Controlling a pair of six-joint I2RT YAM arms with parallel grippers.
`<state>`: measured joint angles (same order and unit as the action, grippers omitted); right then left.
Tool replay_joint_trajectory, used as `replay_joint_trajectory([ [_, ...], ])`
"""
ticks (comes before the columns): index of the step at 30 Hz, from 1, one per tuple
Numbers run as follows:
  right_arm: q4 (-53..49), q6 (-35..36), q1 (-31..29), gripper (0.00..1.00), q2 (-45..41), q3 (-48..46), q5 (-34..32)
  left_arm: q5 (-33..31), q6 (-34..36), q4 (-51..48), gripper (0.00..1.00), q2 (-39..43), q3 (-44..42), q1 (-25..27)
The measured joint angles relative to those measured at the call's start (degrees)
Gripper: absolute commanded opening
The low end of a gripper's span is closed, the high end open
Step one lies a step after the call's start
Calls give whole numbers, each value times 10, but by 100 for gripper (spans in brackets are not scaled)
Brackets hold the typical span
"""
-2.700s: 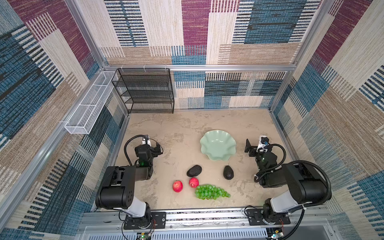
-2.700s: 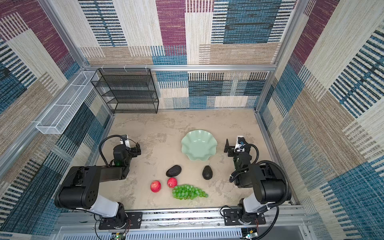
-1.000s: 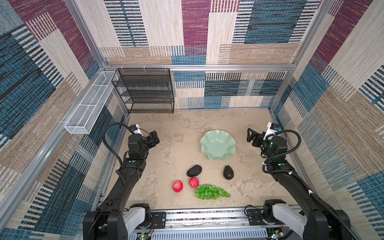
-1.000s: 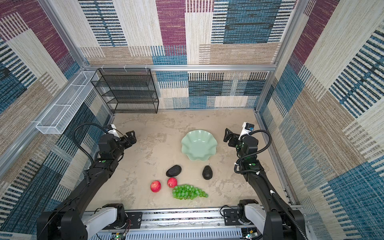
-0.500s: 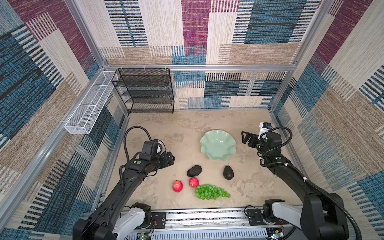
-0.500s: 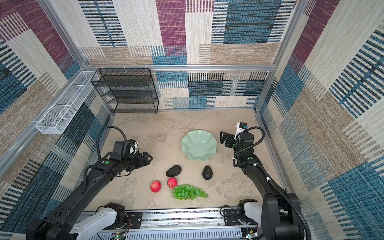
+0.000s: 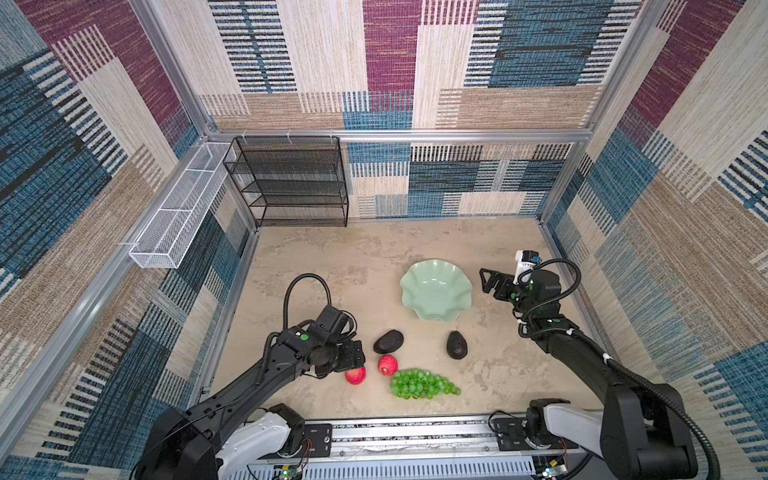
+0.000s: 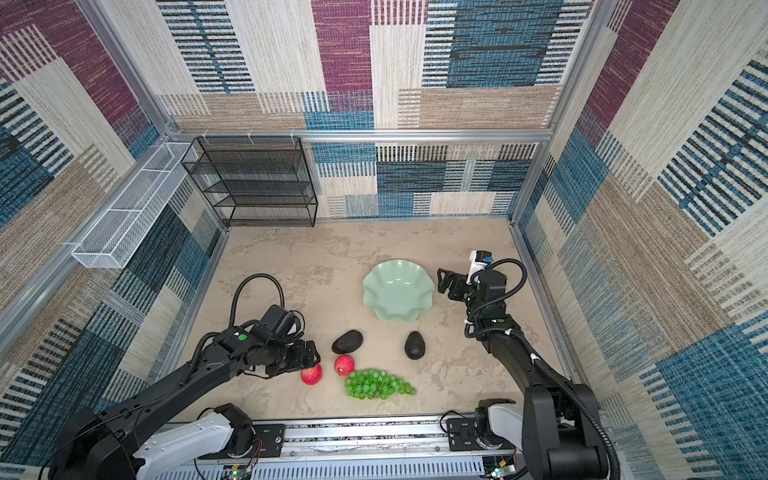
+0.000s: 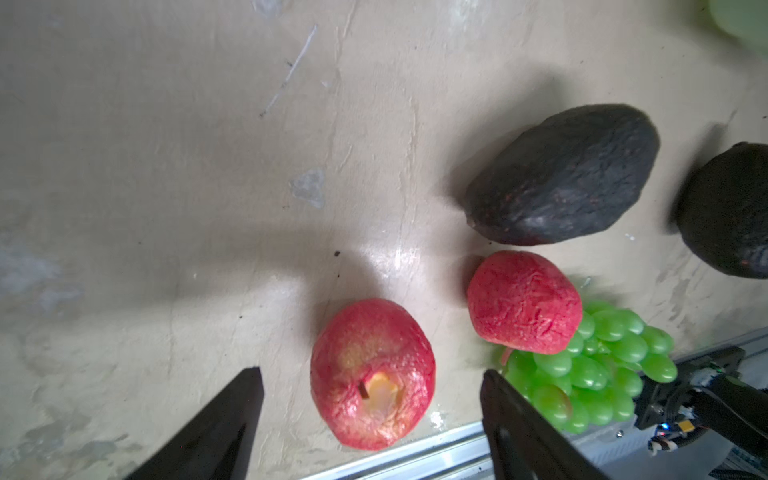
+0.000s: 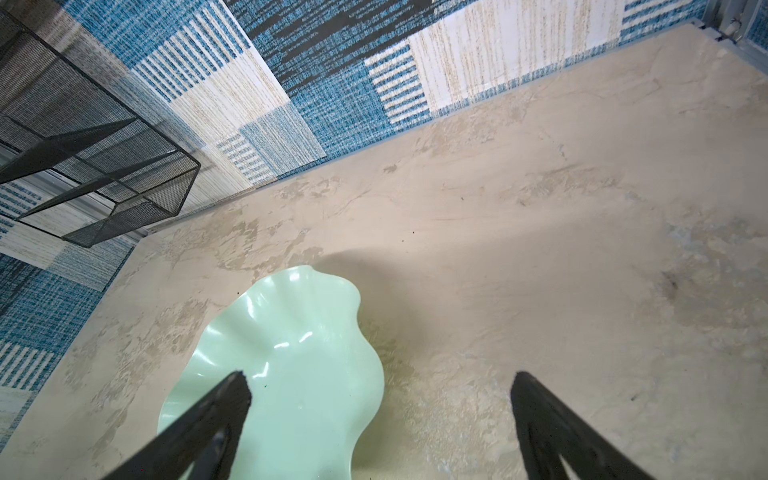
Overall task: Place and organize the fake fruits in the fruit bowl
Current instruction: 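Lower the left gripper onto the red apple nearest the robot and grasp it, then carry the red apple with the left gripper over the green bowl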
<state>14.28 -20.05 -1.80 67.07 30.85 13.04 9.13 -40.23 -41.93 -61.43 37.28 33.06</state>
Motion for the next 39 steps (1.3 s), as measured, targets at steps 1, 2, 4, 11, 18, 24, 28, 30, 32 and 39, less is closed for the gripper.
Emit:
replay_joint_trajectory([
  [1, 0, 0, 0, 100, 0, 0, 0, -3, -2, 0, 85, -6, 0, 5],
  [2, 0, 0, 0, 100, 1, 0, 0, -5, -3, 0, 84, -13, 0, 9],
  [4, 4, 0, 0, 100, 5, 0, 3, -13, -3, 2, 82, -28, -2, 16],
  [11, 14, -2, 0, 100, 10, 0, 4, -14, -5, 25, 65, -69, -8, 35],
  [18, 26, -7, 0, 100, 17, -5, 4, -13, -7, 25, 51, -44, -6, 40],
  [24, 26, -7, 0, 100, 28, -4, 5, -33, 7, 15, 51, -26, 56, 40],
  [28, 26, -8, 0, 100, 37, 7, 5, -66, 64, 10, 51, -98, 174, 40],
  [30, 26, -8, 0, 100, 37, 11, 5, -75, 93, 14, 51, -156, 248, 39],
  [32, 24, -8, 0, 100, 32, 11, 5, -74, 118, 19, 51, -215, 318, 38],
  [39, 14, -6, 0, 100, -3, -7, 2, -50, 186, 31, 50, -421, 528, 42],
])
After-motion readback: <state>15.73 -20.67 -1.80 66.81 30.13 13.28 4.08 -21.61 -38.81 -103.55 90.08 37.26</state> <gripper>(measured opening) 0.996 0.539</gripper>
